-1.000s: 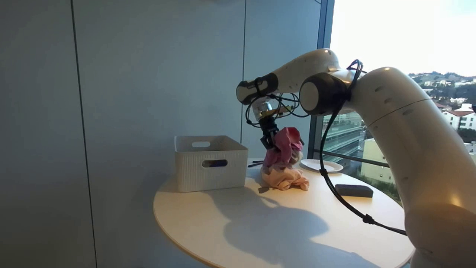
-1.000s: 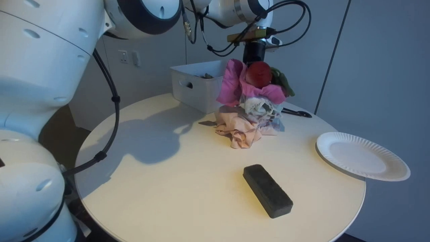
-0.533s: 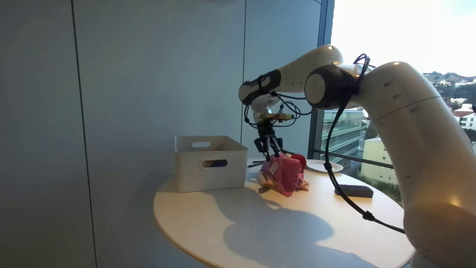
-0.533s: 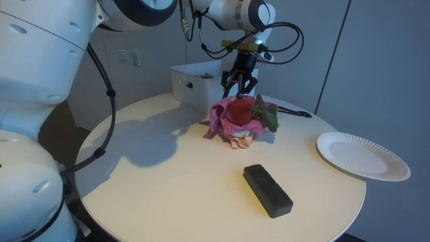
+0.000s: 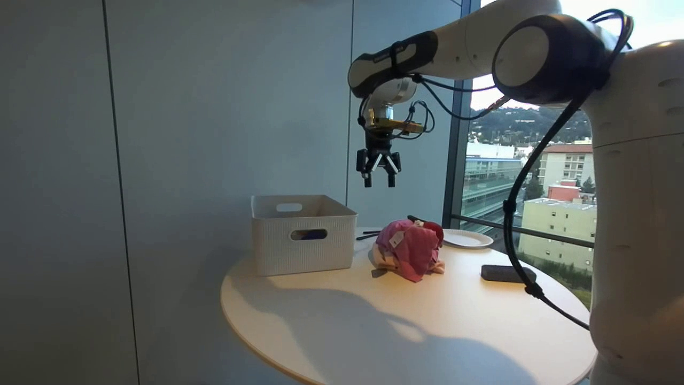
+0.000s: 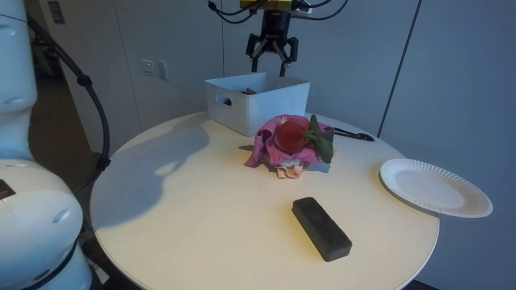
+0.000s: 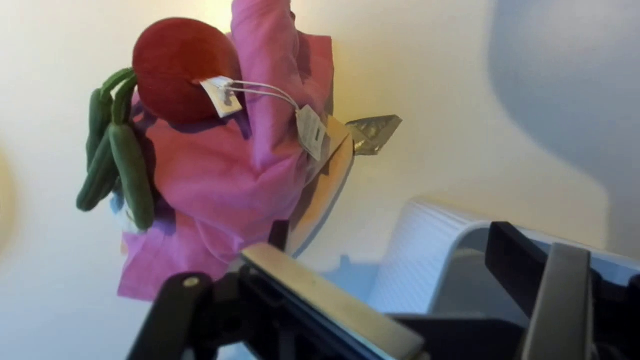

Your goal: Take the pieces of cloth and the two plush toys out of the basket

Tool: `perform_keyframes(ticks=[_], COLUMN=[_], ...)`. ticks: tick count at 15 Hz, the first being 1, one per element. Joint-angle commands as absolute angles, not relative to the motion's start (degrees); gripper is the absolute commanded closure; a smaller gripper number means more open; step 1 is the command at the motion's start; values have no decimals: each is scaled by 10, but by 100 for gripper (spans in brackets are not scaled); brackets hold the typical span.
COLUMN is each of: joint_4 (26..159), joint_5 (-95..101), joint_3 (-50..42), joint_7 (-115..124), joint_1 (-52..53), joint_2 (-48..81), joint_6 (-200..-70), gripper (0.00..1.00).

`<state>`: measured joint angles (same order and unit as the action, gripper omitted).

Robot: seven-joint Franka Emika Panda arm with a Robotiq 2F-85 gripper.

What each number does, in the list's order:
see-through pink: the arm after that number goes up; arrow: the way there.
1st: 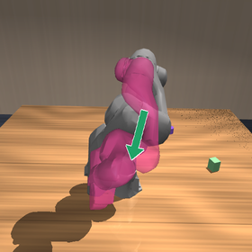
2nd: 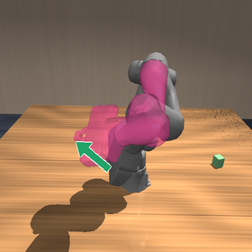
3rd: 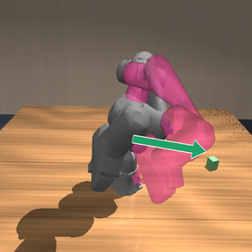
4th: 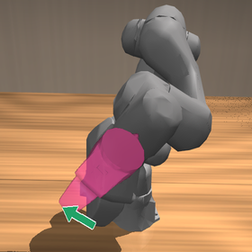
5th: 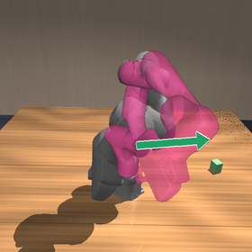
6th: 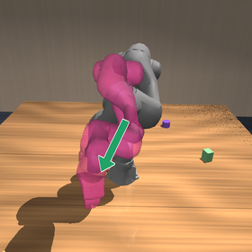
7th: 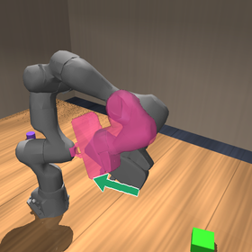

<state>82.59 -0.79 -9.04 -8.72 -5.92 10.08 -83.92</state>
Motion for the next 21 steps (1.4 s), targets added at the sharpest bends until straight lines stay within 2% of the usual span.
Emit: perform_keyframes(ticks=[1,6,11,17,21], joint_4=[880,889,844,793,812], joint_5=[2,4,16,28,23], joint_3=[-57,-13,13,19,20], joint_7=[-136,-213,-266,-273,-264], joint_1=[-51,-29,-20,-22,-23], joint_2=[65,124,206,251,245], joint_6=[-928,-1049,-1138,-1123,-1132], gripper=[0,0,0,0,0])
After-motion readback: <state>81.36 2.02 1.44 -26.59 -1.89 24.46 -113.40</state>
